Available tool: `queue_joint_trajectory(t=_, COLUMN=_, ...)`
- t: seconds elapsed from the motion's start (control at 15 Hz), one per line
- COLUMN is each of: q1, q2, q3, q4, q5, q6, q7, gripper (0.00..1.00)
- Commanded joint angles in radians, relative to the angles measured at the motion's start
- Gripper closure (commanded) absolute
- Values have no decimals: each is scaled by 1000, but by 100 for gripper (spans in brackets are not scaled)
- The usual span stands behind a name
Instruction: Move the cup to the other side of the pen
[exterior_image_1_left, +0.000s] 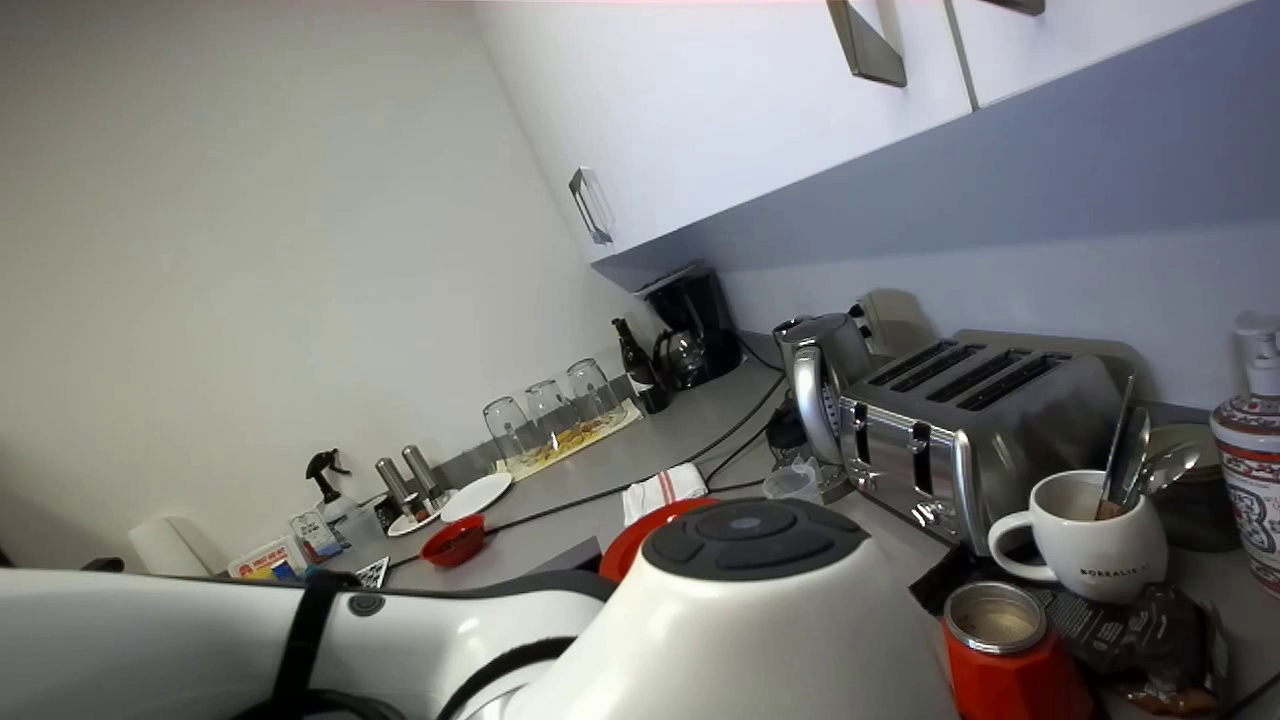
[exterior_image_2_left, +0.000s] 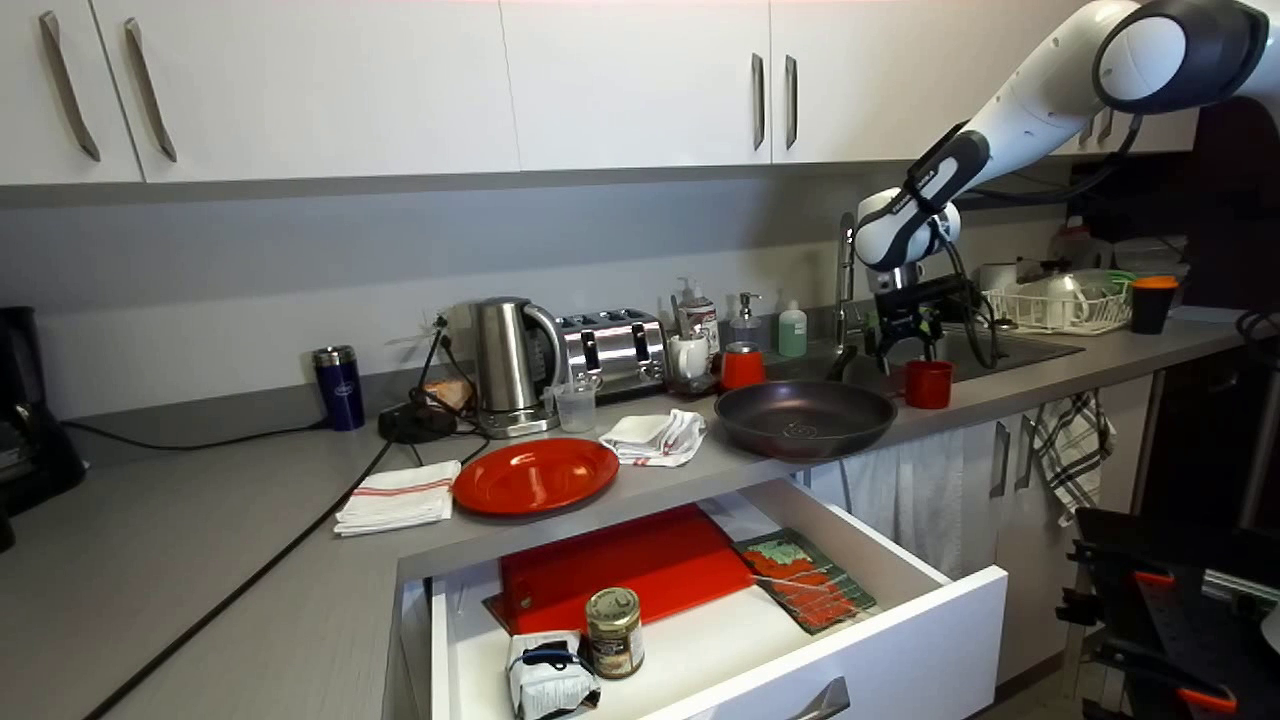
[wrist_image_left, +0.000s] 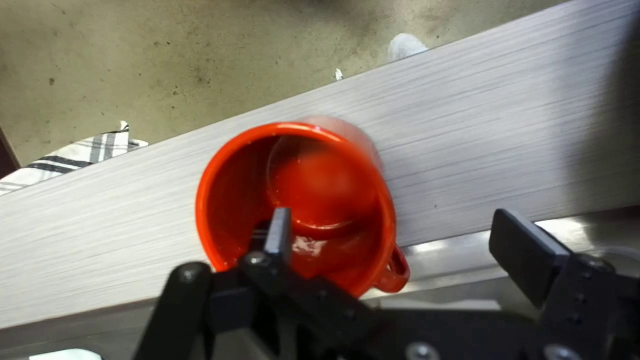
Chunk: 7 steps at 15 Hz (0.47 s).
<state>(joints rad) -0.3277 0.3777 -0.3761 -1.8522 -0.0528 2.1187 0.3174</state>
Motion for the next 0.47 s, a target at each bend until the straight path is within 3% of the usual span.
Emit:
queue_joint_trajectory(t=0.0, q1=-7, q2=0, q3=9, q4=16, q5=19, q6=-14, q7=7, gripper=0)
queue_joint_trajectory(t=0.4, q1=-4, q2=2, q3=6, q4=10, q5=0, q6=-3, q7=0, gripper=0)
